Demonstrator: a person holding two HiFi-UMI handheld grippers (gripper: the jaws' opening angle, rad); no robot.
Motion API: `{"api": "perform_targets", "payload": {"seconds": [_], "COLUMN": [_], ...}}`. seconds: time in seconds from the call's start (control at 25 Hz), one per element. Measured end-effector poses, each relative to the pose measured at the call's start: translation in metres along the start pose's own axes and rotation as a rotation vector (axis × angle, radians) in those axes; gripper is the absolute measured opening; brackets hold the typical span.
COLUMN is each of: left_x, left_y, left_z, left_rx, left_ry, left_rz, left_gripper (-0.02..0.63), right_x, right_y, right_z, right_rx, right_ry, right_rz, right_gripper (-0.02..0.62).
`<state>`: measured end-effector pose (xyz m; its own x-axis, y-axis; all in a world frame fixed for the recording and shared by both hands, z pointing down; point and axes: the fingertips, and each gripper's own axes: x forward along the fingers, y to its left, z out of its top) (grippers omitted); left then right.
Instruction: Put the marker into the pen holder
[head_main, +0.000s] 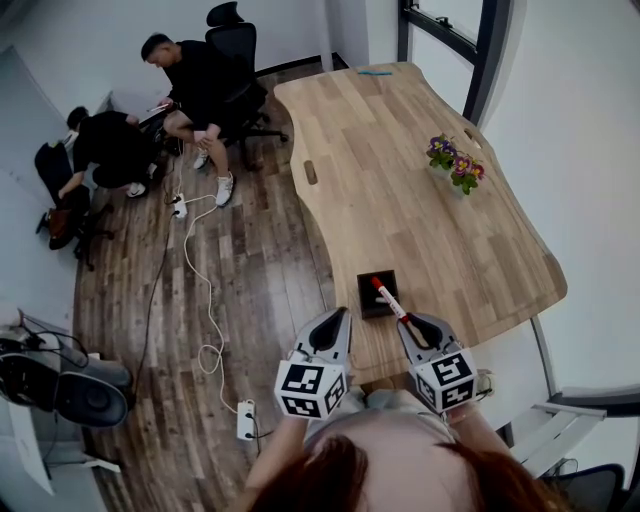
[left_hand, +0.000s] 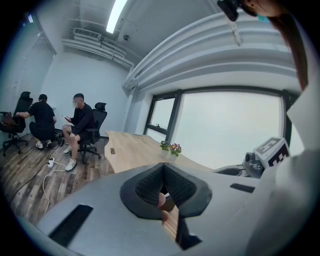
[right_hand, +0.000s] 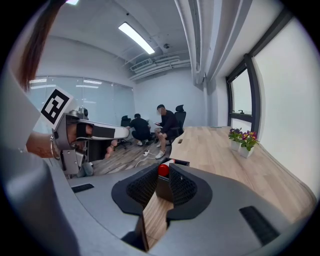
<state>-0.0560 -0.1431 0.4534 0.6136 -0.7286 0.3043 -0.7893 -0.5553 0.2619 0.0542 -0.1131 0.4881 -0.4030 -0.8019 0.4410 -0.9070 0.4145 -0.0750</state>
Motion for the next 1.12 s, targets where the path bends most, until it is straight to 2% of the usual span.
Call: {"api": "perform_targets", "payload": {"seconds": [1.12], "left_x": [-0.031], "left_y": [0.032], "left_z": [-0.008], "left_rx": [-0.053], "left_ry": [-0.015], "left_rz": [0.146], "left_gripper": [0.0], "right_x": [0.045], "right_y": [0.004], "right_z": [-0.015], "right_rx": [-0.03], "right_ry": [0.061], "right_rz": [0.069], "right_gripper": [0.058]}}
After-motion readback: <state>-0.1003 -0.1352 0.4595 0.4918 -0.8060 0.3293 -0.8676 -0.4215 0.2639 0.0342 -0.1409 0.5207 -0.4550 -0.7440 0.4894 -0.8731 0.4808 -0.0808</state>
